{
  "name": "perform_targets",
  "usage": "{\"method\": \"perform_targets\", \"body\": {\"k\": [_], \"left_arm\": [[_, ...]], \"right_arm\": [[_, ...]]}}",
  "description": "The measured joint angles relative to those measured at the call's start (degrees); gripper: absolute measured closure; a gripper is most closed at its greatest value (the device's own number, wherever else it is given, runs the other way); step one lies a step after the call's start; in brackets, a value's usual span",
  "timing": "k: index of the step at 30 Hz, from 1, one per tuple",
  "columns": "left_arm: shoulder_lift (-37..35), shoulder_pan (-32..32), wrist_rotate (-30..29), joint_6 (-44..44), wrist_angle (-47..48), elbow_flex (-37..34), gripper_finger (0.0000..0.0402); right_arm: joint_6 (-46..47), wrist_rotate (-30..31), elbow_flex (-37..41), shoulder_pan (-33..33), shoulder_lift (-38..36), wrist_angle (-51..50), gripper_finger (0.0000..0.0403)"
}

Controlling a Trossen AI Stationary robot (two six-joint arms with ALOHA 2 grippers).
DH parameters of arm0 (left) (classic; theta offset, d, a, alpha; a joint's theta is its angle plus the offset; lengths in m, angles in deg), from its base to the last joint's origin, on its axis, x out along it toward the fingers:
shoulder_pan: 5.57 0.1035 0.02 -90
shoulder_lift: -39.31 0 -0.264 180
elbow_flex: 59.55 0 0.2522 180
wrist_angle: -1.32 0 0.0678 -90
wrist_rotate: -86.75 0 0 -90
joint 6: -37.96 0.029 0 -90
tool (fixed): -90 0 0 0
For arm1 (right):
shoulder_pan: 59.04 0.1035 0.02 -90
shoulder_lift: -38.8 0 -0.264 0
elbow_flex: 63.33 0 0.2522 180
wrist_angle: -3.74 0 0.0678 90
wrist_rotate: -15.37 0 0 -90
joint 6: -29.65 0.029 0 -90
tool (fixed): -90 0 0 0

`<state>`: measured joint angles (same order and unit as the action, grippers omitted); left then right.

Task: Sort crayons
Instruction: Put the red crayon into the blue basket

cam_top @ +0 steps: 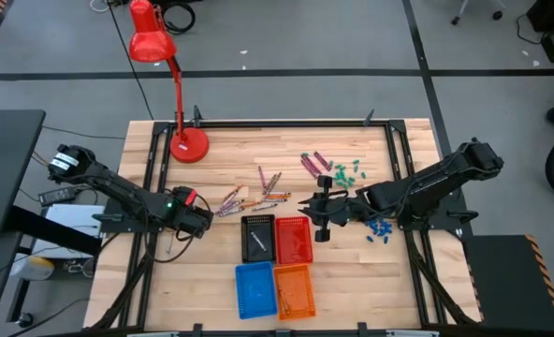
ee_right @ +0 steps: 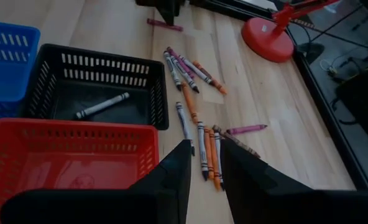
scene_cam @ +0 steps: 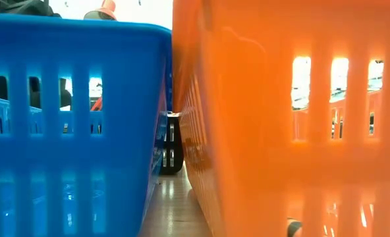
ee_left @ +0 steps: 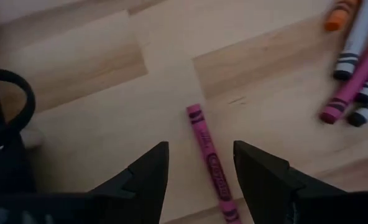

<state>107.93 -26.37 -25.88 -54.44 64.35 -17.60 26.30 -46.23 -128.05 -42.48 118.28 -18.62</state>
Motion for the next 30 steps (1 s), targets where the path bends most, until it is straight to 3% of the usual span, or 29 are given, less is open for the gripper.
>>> {"method": "perform_targets", "body": {"k": [8, 21, 30], "left_arm": [[0.0, 0.0, 2.5, -0.6, -5.4, -3.1, 0.0209], [-0.1, 0.0, 3.8, -0.6, -5.8, -3.7, 0.0213], [0.0, 0.0, 4.4, 0.3, -5.7, -3.7, 0.0293]], "right_arm": [[-0.3, 0.0, 0.0, 0.0, 0.0, 0.0, 0.0312], [-0.3, -0.1, 0.0, 0.0, 0.0, 0.0, 0.0312], [-0.3, -0.1, 0.0, 0.0, 0.0, 0.0, 0.0312]]}}
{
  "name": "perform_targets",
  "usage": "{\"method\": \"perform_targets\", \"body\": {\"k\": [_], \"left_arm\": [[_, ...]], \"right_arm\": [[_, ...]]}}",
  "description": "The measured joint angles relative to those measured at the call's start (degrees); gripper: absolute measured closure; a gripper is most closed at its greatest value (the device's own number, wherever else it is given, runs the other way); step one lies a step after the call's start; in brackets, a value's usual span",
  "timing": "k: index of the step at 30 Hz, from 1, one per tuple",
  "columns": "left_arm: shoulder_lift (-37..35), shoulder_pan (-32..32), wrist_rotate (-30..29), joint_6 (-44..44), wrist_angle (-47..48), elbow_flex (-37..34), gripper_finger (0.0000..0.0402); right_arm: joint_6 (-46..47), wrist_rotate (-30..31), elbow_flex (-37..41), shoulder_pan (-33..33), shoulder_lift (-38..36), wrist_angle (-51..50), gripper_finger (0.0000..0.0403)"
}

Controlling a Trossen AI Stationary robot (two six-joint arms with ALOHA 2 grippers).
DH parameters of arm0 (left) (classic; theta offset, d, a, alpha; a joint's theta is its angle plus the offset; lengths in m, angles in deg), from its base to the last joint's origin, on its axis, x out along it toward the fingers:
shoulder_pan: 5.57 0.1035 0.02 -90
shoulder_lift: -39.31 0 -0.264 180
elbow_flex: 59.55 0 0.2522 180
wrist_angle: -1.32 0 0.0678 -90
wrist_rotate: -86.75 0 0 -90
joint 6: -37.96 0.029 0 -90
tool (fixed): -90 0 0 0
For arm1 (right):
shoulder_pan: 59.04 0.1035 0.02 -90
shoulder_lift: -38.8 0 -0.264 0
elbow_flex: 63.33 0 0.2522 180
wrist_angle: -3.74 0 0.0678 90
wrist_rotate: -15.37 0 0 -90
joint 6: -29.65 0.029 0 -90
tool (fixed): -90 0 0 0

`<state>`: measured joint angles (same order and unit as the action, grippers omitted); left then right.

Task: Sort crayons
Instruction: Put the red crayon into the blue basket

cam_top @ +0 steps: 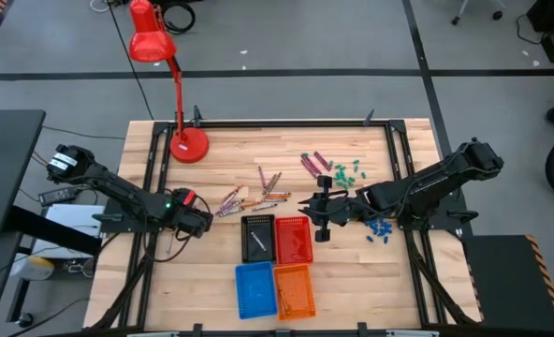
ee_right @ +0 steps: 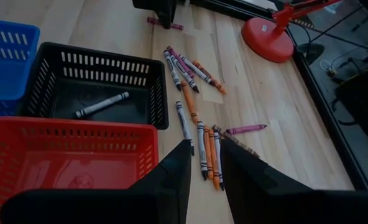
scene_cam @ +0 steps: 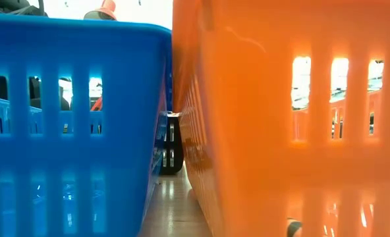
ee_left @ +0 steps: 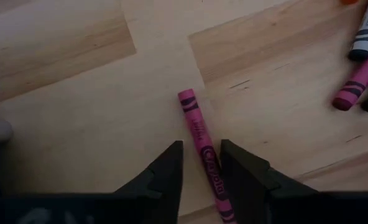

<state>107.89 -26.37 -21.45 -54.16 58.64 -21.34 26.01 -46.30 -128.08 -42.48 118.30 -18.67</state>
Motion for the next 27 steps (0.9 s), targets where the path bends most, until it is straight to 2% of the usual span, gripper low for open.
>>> {"method": "perform_targets", "body": {"k": [12, 20, 27], "left_arm": [[0.0, 0.0, 0.2, 3.7, -0.2, 0.0, 0.0365], [0.1, 0.0, -0.3, 7.8, 0.1, 0.5, 0.0367], [0.2, -0.1, -4.5, 12.4, 0.6, 3.8, 0.0367]], "right_arm": [[0.0, 0.0, 0.0, 0.0, 0.0, 0.0, 0.0312], [0.0, 0.0, 0.0, 0.0, 0.0, -0.1, 0.0312], [0.0, 0.0, 0.0, 0.0, 0.0, -0.1, 0.0312]]}}
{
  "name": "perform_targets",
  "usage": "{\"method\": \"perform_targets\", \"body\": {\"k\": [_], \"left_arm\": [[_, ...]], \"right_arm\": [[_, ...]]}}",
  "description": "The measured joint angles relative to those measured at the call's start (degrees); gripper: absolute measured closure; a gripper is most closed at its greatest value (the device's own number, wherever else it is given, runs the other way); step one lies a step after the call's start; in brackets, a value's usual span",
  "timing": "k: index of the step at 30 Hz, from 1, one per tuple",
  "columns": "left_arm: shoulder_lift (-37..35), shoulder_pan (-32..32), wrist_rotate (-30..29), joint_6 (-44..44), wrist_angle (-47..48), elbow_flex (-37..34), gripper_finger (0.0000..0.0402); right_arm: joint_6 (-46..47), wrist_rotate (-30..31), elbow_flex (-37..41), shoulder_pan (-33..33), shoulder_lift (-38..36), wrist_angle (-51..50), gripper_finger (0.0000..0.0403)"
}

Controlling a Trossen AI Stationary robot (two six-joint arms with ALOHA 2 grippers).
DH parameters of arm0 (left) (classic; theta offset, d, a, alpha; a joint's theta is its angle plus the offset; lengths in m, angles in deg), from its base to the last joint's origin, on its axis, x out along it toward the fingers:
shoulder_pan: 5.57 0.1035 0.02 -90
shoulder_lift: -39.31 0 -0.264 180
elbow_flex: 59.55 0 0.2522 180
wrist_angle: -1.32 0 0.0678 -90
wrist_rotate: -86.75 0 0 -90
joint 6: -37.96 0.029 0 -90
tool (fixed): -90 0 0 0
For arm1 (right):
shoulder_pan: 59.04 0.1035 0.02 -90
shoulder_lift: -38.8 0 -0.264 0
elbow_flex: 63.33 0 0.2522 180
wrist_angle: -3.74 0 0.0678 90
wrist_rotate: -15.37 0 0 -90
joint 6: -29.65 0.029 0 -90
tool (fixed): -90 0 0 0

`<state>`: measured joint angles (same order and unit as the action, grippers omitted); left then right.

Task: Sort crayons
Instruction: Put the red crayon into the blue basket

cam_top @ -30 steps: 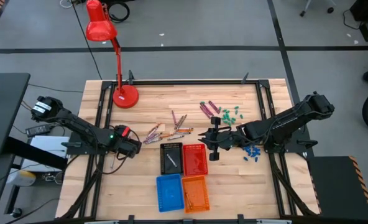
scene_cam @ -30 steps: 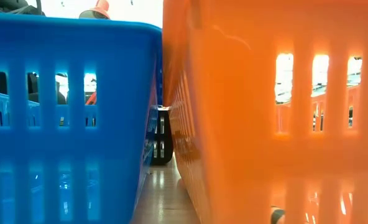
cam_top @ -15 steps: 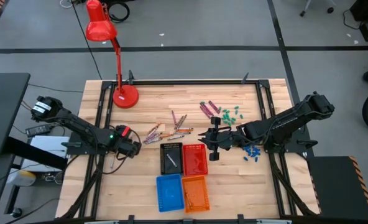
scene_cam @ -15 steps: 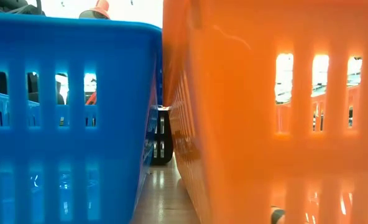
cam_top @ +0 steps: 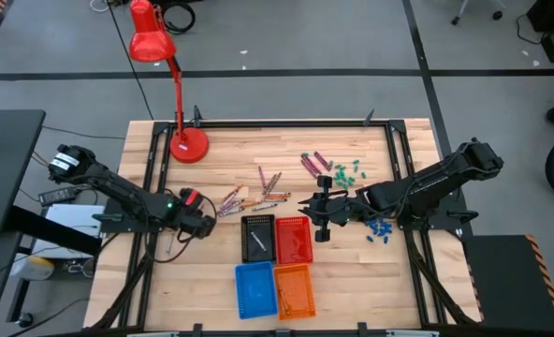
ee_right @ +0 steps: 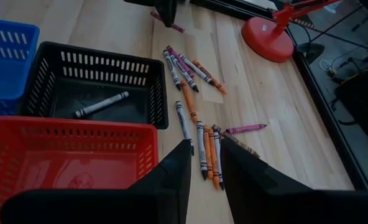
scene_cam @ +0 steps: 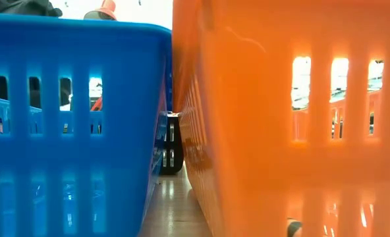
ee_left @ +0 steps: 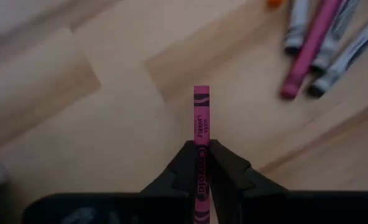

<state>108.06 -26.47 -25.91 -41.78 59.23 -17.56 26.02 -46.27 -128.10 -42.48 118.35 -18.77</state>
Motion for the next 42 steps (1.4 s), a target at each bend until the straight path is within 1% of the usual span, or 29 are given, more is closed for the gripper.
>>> {"method": "perform_targets", "body": {"k": [5, 10, 12, 14, 17, 23, 28, 31, 36, 38, 42], "left_arm": [[0.0, 0.0, -5.0, 3.4, 0.0, 2.5, 0.0367], [-0.1, 0.0, -12.9, 7.9, -0.8, 5.4, 0.0367], [-0.1, 0.0, -15.7, 10.7, -3.3, 6.3, 0.0367], [-0.1, 0.1, -17.2, 13.8, -7.2, 6.7, 0.0367], [-0.1, 0.0, -17.5, 18.6, -14.7, 6.7, 0.0367], [-0.1, -0.8, -17.1, 25.1, -31.0, 6.7, 0.0367], [0.2, -0.9, -17.1, 28.3, -42.2, 6.7, 0.0367], [1.1, -1.3, -16.9, 28.2, -45.2, 6.7, 0.0367], [5.5, -3.9, -14.9, 27.3, -55.0, 6.7, 0.0367], [6.9, -5.2, -13.6, 26.3, -60.0, 6.8, 0.0367], [8.2, -8.7, -12.9, 21.9, -64.8, 6.8, 0.0367]], "right_arm": [[0.2, 0.0, 0.0, -0.5, 0.0, 0.0, 0.0312], [0.4, 0.0, 0.0, -1.1, 0.0, 0.1, 0.0312], [0.4, 0.0, 0.0, -1.2, 0.0, 0.1, 0.0312], [0.4, 0.0, 0.0, -1.3, 0.0, 0.1, 0.0312], [0.4, 0.0, 0.0, -1.4, 0.0, 0.1, 0.0312], [0.5, 0.0, 0.0, -1.4, 0.0, 0.1, 0.0312], [0.5, 0.0, 0.0, -1.4, 0.0, 0.0, 0.0312], [0.8, 0.0, 0.0, -1.4, 0.0, -0.1, 0.0312], [1.2, 0.0, 0.0, -1.4, 0.0, -1.4, 0.0312], [1.5, 0.2, 0.0, -1.4, 0.0, -2.1, 0.0312], [2.1, -0.7, 0.0, -1.4, 0.0, -2.7, 0.0312]]}}
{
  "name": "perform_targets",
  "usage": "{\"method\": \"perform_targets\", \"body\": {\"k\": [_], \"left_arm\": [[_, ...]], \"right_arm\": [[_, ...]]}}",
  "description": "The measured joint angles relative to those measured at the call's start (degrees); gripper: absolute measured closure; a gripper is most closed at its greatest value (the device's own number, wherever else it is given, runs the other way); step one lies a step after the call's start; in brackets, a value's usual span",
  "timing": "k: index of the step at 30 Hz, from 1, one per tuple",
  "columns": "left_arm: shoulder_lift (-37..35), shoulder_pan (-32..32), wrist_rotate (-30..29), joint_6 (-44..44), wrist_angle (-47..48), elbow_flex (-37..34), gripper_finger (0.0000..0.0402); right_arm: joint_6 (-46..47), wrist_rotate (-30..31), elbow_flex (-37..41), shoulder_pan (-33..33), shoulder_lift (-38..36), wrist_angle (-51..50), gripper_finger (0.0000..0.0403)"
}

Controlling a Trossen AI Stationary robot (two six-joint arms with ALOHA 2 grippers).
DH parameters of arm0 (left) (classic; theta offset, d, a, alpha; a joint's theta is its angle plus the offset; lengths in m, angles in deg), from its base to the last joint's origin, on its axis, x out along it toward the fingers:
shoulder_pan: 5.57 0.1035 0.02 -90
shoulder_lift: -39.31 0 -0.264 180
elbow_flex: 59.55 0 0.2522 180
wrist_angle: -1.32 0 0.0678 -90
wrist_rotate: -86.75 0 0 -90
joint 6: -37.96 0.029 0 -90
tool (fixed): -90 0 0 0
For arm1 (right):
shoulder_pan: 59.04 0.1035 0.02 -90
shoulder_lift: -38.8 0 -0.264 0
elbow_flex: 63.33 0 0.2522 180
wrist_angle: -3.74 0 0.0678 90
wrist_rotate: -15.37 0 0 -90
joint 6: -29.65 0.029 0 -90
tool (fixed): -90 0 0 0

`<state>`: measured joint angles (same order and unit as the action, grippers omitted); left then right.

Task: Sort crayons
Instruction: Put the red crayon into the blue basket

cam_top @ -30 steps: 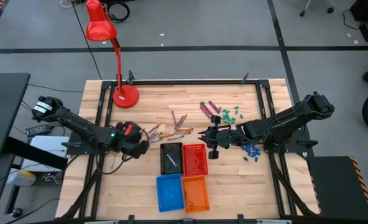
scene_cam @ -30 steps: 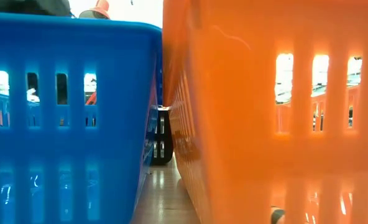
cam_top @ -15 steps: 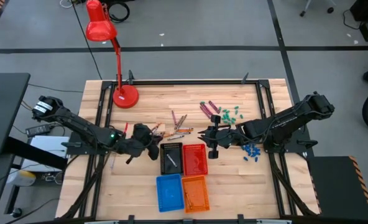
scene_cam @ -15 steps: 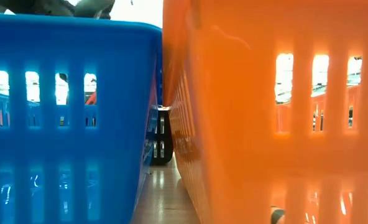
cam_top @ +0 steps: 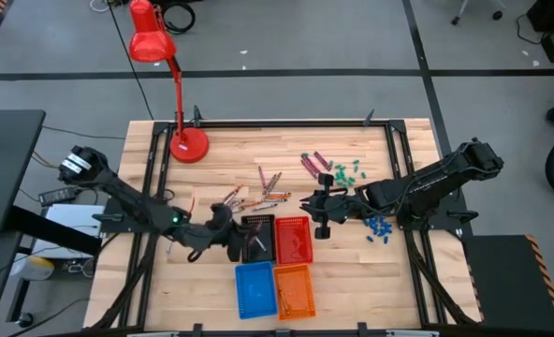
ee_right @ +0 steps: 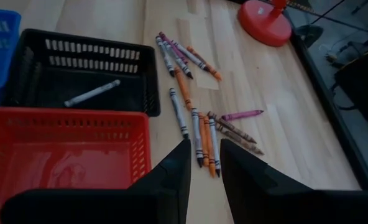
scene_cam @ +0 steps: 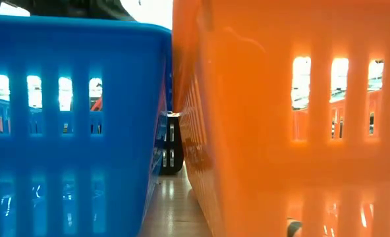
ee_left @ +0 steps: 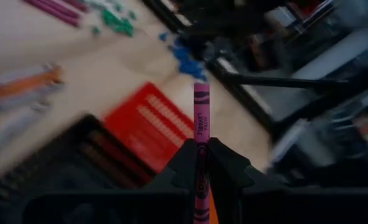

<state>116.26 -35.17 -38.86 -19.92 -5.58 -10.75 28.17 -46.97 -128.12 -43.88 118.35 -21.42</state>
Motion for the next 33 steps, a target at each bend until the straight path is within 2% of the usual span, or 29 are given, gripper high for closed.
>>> {"method": "perform_targets", "body": {"k": [5, 13, 17, 22, 26, 33], "left_arm": [[0.2, -4.6, -1.4, -8.2, 0.2, -0.1, 0.0367], [3.2, -13.1, -12.2, -13.4, -4.1, 0.1, 0.0367], [7.9, -15.8, -15.8, -13.6, -4.7, 4.2, 0.0367], [15.0, -17.1, -16.6, -13.6, -3.9, 10.9, 0.0367], [20.2, -18.5, -20.3, -13.7, -0.8, 16.8, 0.0367], [27.2, -21.9, -26.8, -20.8, 3.8, 24.4, 0.0367]], "right_arm": [[0.0, -2.0, 0.0, 0.0, 0.0, -0.4, 0.0312], [0.4, -2.1, 0.0, 0.0, 0.0, -1.2, 0.0312], [0.4, -2.2, 0.0, 0.0, 0.0, -1.1, 0.0312], [0.4, -2.4, 0.0, 0.0, 0.0, -1.1, 0.0312], [0.4, -5.3, 0.0, 0.5, 0.0, -1.7, 0.0312], [0.8, -5.3, 0.0, 2.3, 0.0, -4.3, 0.0312]]}}
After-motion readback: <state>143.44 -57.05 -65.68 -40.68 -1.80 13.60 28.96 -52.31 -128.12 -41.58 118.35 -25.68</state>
